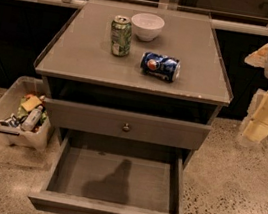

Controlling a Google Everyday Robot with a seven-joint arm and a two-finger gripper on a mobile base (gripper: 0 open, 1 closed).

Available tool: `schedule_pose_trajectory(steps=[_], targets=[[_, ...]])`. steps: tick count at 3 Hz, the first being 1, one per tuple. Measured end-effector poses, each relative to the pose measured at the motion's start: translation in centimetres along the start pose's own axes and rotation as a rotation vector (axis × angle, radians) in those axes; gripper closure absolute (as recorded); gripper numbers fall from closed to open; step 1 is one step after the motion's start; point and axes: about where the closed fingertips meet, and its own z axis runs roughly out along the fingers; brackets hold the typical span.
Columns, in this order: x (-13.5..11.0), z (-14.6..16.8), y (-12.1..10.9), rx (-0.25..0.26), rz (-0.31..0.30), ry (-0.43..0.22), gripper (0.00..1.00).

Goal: Close middle drawer

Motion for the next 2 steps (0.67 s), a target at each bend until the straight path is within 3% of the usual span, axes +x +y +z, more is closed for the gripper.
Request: schedule_pose_trajectory(steps=[1, 2], targets=[[0.0, 0.0, 0.0, 0.000, 0.000, 0.000, 0.00], [-1.5, -1.2, -0.3, -0.002, -0.055, -0.007, 0.00]])
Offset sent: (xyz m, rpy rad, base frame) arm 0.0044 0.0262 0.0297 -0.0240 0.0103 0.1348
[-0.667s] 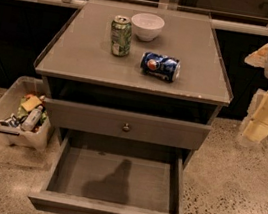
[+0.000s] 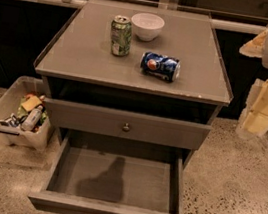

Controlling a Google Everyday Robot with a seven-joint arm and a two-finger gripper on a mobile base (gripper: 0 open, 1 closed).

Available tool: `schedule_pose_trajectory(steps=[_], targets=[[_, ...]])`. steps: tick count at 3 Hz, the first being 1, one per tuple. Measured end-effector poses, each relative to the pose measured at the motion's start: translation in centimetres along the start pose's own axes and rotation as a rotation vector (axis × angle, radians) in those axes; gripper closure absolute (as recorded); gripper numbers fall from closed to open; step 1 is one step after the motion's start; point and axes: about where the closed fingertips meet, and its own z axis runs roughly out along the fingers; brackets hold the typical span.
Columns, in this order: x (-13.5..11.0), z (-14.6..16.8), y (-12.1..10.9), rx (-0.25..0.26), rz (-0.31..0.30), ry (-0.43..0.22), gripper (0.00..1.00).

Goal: Close middle drawer

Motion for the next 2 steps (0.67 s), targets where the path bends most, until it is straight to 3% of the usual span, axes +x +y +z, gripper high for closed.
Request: schedule_pose_trajectory(steps=[1, 2], targets=[[3.3, -0.9, -0.7, -0.003, 0.009, 0.000, 0.00], [12.2, -1.2, -0.5, 0.026, 0.084, -0.021, 0.00]])
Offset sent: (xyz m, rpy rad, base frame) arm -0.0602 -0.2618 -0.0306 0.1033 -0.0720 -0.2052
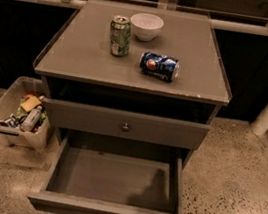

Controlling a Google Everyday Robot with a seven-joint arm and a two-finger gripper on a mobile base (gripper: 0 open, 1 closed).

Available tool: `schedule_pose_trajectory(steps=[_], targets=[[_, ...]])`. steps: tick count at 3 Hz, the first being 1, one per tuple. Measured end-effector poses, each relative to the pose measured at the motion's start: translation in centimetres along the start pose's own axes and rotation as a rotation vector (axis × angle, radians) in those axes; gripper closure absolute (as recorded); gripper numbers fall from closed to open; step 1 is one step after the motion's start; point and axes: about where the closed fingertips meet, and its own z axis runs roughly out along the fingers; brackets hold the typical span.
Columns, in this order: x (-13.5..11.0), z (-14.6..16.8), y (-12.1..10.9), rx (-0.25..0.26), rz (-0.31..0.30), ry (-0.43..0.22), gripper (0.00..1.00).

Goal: Close middle drawer

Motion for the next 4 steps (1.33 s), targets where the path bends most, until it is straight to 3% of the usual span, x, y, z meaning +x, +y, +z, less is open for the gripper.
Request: schedule_pose_trajectory(steps=[1, 2, 3, 4], targets=[[6.9, 0.5, 1.4, 0.059, 0.020, -0.032, 0.00], [9.9, 4.7, 4.5, 0.080, 0.007, -0.020, 0.00], [11.5, 13.7, 7.3, 0.002, 0.011, -0.017, 0.00], [13.9, 22.3, 10.7, -0.131, 0.077, -0.026, 0.00]])
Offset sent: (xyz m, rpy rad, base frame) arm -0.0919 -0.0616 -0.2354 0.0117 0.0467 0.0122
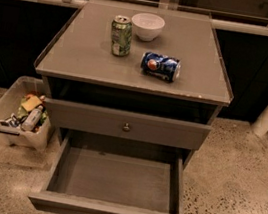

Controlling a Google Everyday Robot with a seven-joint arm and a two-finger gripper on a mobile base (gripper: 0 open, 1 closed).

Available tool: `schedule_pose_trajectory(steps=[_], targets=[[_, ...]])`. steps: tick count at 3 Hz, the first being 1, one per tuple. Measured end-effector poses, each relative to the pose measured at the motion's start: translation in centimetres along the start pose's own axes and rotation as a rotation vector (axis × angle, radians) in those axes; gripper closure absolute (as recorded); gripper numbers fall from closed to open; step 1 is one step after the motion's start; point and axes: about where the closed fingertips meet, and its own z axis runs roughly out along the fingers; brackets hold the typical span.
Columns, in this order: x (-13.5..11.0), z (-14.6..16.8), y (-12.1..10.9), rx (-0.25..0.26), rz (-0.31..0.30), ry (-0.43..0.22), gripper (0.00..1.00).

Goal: Close middle drawer

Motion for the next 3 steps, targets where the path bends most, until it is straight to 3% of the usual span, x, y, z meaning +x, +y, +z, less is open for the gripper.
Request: schedule_pose_trajectory(steps=[1, 2, 3], targets=[[3.2, 7.7, 2.7, -0.134, 0.086, -0.008, 0.00], [3.1, 7.7, 2.7, -0.134, 0.086, -0.008, 0.00], [3.7, 10.6, 5.2, -0.143, 0.081, -0.021, 0.00]])
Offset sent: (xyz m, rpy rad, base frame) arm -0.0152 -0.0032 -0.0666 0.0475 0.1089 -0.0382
